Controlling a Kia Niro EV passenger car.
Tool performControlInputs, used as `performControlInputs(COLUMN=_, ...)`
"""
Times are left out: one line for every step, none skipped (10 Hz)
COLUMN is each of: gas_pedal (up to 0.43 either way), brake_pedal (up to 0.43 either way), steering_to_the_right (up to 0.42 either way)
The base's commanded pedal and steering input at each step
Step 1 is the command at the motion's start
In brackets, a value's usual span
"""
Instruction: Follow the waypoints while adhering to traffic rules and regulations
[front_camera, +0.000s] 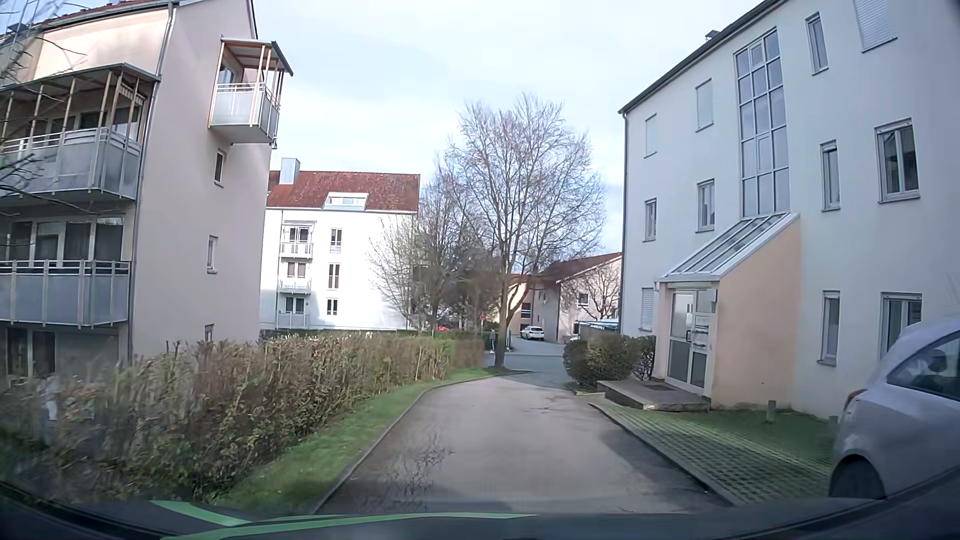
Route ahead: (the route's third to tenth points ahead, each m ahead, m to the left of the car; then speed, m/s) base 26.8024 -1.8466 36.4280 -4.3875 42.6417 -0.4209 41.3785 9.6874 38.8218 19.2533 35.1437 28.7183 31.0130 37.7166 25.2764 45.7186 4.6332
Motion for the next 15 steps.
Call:
performControlInputs(gas_pedal=0.047, brake_pedal=0.000, steering_to_the_right=0.011)
performControlInputs(gas_pedal=0.047, brake_pedal=0.000, steering_to_the_right=0.014)
performControlInputs(gas_pedal=0.047, brake_pedal=0.000, steering_to_the_right=0.017)
performControlInputs(gas_pedal=0.047, brake_pedal=0.000, steering_to_the_right=0.019)
performControlInputs(gas_pedal=0.047, brake_pedal=0.000, steering_to_the_right=0.020)
performControlInputs(gas_pedal=0.047, brake_pedal=0.000, steering_to_the_right=0.018)
performControlInputs(gas_pedal=0.047, brake_pedal=0.000, steering_to_the_right=0.013)
performControlInputs(gas_pedal=0.047, brake_pedal=0.000, steering_to_the_right=0.012)
performControlInputs(gas_pedal=0.047, brake_pedal=0.000, steering_to_the_right=0.012)
performControlInputs(gas_pedal=0.047, brake_pedal=0.000, steering_to_the_right=0.012)
performControlInputs(gas_pedal=0.047, brake_pedal=0.000, steering_to_the_right=0.011)
performControlInputs(gas_pedal=0.047, brake_pedal=0.000, steering_to_the_right=0.015)
performControlInputs(gas_pedal=0.039, brake_pedal=0.000, steering_to_the_right=0.019)
performControlInputs(gas_pedal=0.000, brake_pedal=0.000, steering_to_the_right=0.014)
performControlInputs(gas_pedal=0.000, brake_pedal=0.000, steering_to_the_right=0.014)
